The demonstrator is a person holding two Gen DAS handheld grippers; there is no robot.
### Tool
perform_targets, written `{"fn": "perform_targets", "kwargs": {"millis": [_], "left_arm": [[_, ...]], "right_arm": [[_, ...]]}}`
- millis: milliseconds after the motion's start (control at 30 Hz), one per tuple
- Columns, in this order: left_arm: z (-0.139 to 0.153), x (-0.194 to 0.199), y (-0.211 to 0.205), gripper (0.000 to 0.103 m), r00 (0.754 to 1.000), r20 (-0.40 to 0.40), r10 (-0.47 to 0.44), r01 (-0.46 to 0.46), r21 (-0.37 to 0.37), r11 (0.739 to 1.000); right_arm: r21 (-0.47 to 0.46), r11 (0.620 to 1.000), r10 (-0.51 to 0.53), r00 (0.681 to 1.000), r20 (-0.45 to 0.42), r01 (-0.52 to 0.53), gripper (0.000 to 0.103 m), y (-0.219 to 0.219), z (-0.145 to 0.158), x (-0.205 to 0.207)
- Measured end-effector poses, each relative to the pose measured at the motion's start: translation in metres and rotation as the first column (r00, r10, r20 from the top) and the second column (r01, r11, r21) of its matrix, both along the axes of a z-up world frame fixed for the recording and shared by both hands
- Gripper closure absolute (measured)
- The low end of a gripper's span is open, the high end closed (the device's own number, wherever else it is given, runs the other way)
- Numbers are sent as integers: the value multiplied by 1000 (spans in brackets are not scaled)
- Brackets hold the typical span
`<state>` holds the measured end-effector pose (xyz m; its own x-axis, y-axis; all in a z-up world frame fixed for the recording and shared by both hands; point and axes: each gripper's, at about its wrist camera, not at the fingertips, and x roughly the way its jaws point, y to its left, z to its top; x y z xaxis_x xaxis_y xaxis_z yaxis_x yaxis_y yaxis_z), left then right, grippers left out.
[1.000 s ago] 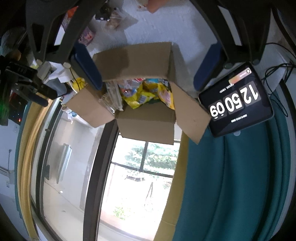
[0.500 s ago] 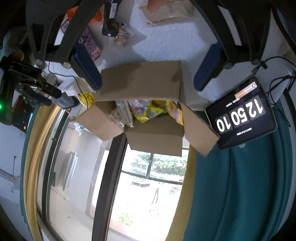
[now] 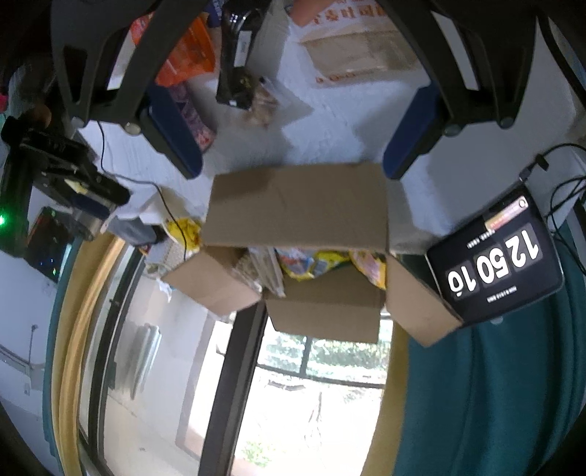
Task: Organize snacks
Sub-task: 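Withdraw both tools from the box toward the remaining snacks, then grasp the purple duck bag with the right tool while the left tool grasps the black bag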
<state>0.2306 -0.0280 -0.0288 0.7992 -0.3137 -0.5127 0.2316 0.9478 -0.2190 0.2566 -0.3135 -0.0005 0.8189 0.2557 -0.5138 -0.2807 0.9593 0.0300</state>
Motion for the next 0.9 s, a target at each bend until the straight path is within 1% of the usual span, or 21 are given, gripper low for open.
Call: {"fn": "perform_targets", "kwargs": {"millis": [67, 267, 367, 700, 900], "left_arm": [[-5, -1, -6, 3, 1000, -13, -1, 1, 19, 1000], [-25, -2, -28, 3, 997, -69, -42, 46, 58, 997], [-35, -2, -37, 3, 993, -102, -59, 67, 71, 995], [-73, -3, -67, 3, 970, -216, -108, 136, 121, 983], [-95, -2, -78, 4, 954, -276, -117, 166, 162, 973]], "right_arm": [[3, 1000, -3, 1000, -8, 3, 15, -4, -5, 0], [20, 1000, -9, 999, -39, 10, 15, -15, -23, -1], [32, 999, -11, 998, -67, 13, 15, -20, -36, -1], [63, 998, -1, 986, -169, 11, 15, -31, -75, 4], [89, 996, 28, 968, -250, -5, 15, -30, -101, 9]]}}
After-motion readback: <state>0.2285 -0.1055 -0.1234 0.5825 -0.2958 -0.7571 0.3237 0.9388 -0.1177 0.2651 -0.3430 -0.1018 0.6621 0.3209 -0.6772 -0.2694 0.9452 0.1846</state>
